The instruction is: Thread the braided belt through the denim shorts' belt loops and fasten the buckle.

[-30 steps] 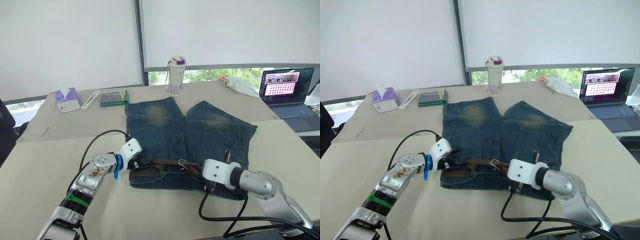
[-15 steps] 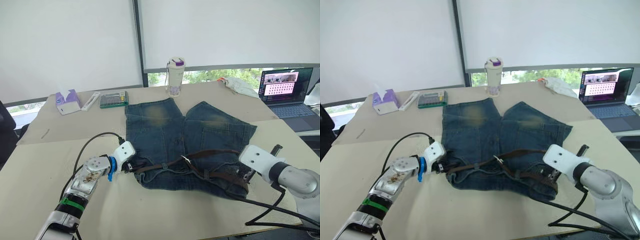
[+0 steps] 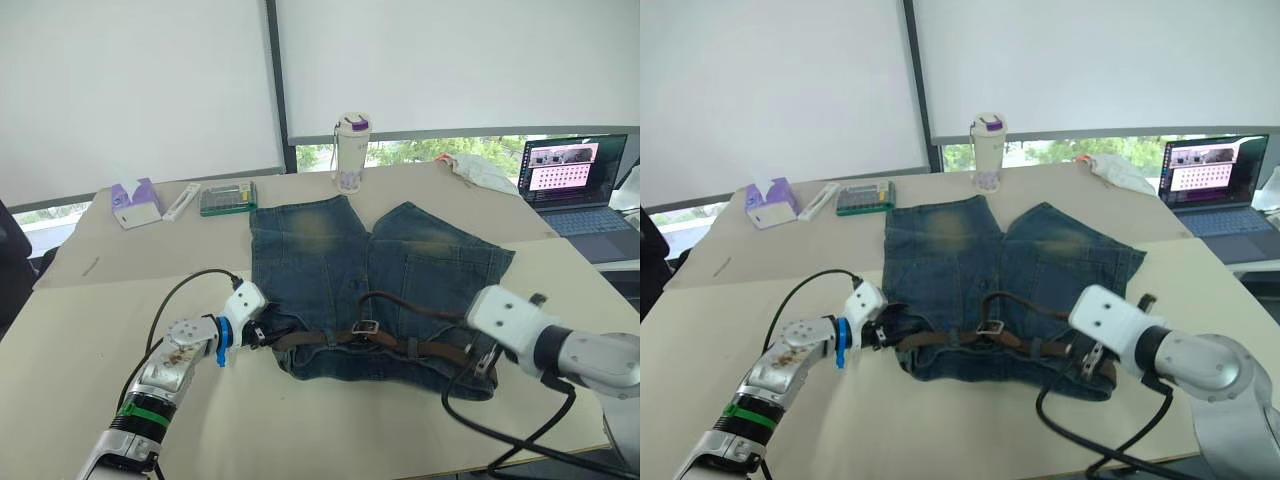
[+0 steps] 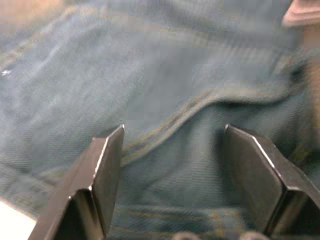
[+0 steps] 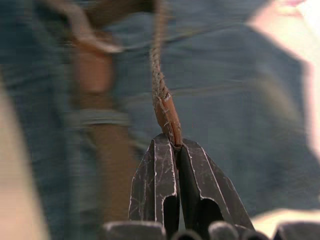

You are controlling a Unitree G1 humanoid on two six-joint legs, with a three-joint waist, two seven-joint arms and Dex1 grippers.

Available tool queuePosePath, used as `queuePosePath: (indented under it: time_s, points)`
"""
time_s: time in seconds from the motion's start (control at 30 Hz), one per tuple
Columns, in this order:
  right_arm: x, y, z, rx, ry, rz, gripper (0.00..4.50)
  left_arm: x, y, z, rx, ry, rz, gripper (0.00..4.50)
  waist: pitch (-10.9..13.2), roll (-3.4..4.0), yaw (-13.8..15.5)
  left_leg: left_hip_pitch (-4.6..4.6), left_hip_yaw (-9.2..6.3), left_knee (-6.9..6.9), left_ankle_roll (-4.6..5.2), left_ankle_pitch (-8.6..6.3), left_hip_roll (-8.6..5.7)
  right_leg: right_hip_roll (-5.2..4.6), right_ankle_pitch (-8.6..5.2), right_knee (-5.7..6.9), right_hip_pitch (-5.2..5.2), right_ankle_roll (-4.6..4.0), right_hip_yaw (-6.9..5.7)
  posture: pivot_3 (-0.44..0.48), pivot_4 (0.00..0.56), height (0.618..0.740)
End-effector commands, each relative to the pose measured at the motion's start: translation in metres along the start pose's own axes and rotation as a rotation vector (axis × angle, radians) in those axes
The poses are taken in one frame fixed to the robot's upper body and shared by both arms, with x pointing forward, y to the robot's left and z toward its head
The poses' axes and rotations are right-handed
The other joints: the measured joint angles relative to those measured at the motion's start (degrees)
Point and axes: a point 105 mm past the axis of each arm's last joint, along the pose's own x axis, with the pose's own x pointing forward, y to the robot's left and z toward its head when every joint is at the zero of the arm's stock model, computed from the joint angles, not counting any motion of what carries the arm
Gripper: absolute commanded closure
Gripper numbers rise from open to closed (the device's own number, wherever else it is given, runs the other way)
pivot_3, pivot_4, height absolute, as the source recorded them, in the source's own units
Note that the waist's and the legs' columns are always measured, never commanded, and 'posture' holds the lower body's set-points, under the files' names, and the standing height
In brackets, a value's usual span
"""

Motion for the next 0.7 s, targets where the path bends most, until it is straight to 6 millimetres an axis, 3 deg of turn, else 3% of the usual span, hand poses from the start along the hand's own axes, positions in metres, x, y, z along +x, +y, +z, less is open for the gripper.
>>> queuePosePath:
  time_s: [0.03,0.17,0.3,0.47,0.63,0.7]
  points:
    - [0.001,-0.007,0.021,-0.033,-0.078,-0.008,4.50,0.007,-0.025,0.069,0.108,-0.128,-0.165,0.02,0.02,-0.04,0.04,0.00,-0.04,0.04,-0.03,0.02,-0.04,-0.03,0.01,0.00,0.01,0.00,-0.04,0.000,0.150,0.740]
    - [0.007,-0.010,0.035,-0.056,-0.122,0.012,4.50,0.025,-0.054,0.098,0.250,-0.150,-0.289,0.02,-0.02,0.04,-0.16,0.05,0.01,-0.12,-0.44,0.24,-0.02,-0.05,-0.01,-0.07,0.07,0.01,-0.01,0.000,0.150,0.740]
    - [0.011,-0.007,0.051,-0.080,-0.180,0.057,4.50,0.044,-0.077,0.104,0.458,-0.144,-0.385,0.02,-0.02,0.05,-0.18,0.03,0.07,-0.17,-0.50,0.28,-0.01,-0.02,0.00,-0.12,0.02,-0.01,0.04,0.000,0.150,0.740]
    - [0.013,-0.004,0.061,-0.085,-0.212,0.078,4.50,0.057,-0.080,0.096,0.604,-0.111,-0.427,0.02,-0.02,0.05,-0.15,0.01,0.07,-0.18,-0.51,0.29,-0.01,-0.01,0.01,-0.21,0.03,-0.03,0.04,0.000,0.150,0.740]
    - [0.013,-0.001,0.067,-0.090,-0.223,0.089,4.50,0.062,-0.083,0.104,0.655,-0.151,-0.453,0.02,-0.01,0.03,0.07,-0.05,0.04,-0.17,-0.47,0.30,-0.02,-0.05,0.01,-0.25,0.03,-0.03,0.00,0.000,0.150,0.740]
    - [0.013,-0.001,0.068,-0.090,-0.226,0.086,4.50,0.062,-0.085,0.106,0.664,-0.163,-0.467,0.56,-0.01,0.04,-0.01,-0.06,0.05,-0.17,-0.46,0.30,-0.03,-0.05,0.01,-0.25,0.02,-0.02,0.00,0.000,0.150,0.740]
